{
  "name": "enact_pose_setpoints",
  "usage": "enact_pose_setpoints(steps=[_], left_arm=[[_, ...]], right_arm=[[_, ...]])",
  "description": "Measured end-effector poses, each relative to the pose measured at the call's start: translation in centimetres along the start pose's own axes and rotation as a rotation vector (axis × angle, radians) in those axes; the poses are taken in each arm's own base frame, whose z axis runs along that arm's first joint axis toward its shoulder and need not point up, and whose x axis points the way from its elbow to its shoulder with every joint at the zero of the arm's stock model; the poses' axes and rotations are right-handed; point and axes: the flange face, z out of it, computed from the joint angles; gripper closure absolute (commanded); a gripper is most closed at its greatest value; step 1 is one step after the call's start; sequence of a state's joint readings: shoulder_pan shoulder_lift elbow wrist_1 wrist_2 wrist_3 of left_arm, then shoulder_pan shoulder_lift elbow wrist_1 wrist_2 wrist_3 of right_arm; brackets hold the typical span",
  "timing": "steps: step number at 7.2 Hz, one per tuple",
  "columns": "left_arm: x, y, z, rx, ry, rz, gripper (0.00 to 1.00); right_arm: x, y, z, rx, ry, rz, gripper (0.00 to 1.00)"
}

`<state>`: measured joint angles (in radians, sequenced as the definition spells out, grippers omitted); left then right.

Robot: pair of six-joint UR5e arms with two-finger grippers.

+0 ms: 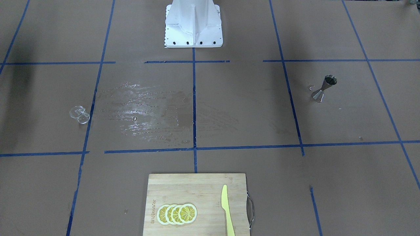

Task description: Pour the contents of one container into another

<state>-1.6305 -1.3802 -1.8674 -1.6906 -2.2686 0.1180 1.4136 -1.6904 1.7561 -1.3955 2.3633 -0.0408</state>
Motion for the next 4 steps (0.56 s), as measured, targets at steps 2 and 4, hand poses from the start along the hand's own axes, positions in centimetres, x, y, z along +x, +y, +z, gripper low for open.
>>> enact_pose_setpoints(steps=[2, 4], left_arm=[[-0.3, 0.1, 1.0, -0.029, 0.007, -0.013, 0.00], [-0.8, 0.6, 1.9, -0.058, 0.013, -0.032, 0.00]], right_arm=[[0.0, 0.1, -0.1, 0.002, 0.002, 0.004, 0.00], [0.1, -0.2, -0.1, -0.003, 0.002, 0.015, 0.00]])
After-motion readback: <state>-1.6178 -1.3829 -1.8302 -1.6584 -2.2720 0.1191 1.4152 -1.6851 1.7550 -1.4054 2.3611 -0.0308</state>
